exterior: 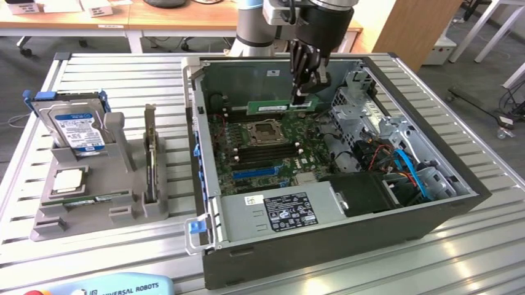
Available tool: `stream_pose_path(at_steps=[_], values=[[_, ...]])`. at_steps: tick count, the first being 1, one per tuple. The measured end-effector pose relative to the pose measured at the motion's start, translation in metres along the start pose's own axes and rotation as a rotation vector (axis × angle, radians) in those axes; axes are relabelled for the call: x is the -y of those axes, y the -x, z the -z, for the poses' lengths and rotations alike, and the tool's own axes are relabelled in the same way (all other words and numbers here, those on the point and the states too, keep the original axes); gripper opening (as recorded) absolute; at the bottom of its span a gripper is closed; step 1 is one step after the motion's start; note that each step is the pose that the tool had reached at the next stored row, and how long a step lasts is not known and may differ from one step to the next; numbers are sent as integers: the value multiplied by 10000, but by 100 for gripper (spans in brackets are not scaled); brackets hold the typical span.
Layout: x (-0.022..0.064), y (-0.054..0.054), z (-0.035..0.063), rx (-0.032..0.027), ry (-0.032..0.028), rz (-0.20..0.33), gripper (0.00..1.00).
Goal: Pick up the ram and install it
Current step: 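Insert the ram into the slot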
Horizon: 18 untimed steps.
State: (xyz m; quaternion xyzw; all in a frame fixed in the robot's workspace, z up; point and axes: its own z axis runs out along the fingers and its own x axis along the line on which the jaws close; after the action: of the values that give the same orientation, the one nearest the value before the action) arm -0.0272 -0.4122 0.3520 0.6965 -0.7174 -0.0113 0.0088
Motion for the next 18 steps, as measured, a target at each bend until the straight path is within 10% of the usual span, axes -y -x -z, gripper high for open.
stream_pose_path(at_steps=[18], values=[[5, -1, -192, -3, 69, 12, 12]])
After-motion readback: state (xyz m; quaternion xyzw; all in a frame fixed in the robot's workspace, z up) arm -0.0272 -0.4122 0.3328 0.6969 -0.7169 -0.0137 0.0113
